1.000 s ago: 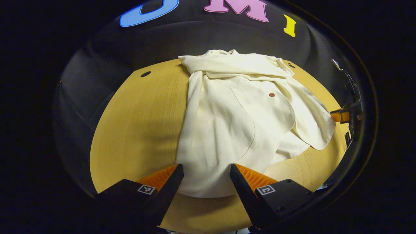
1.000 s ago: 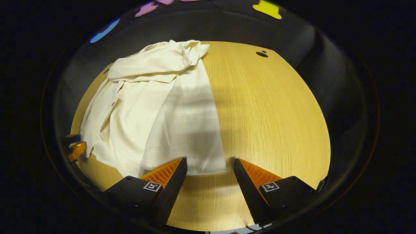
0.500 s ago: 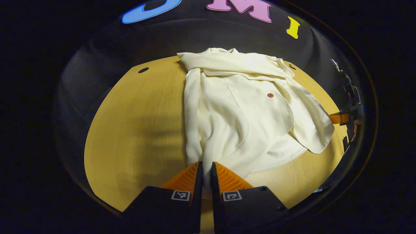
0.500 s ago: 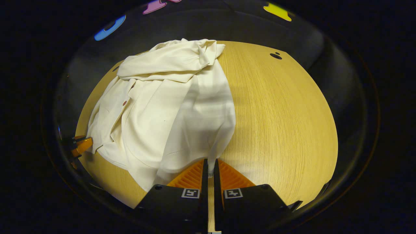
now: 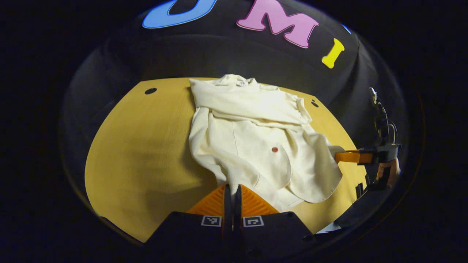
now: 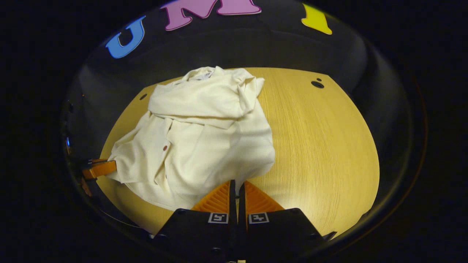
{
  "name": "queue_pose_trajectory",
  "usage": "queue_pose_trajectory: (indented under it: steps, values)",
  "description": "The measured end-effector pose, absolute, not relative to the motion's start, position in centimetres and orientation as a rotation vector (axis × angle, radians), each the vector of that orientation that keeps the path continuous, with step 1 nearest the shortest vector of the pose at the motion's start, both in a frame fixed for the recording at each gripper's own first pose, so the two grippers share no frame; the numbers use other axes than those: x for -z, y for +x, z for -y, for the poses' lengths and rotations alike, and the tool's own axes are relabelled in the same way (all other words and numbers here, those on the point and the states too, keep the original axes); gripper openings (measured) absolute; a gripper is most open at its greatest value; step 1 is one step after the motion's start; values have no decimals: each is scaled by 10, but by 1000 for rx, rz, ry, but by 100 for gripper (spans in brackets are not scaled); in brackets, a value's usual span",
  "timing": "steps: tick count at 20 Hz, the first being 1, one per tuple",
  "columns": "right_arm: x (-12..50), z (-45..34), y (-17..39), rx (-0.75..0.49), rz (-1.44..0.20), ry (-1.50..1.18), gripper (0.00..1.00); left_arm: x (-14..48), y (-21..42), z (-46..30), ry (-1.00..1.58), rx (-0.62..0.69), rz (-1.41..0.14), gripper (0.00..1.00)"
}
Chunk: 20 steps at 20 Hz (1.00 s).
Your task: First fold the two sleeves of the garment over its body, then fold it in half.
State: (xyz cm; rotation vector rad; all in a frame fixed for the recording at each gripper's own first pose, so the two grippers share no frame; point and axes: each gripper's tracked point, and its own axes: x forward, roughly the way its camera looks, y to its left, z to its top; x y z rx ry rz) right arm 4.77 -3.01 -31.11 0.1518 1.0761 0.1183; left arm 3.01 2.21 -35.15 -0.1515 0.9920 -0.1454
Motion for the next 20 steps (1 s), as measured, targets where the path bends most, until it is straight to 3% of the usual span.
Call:
queue_pose_trajectory:
  steps: [5,10,20]
  values:
    - [254,17,149,-156,-906,203,5,290,120,-29,-146,156,-838,7]
    - [228,22,253,-160,-798,189,5,270,212,-35,-218,148,-742,7]
    - [278,55,420,-43,-715,210,5,320,384,-103,-236,32,-643,8]
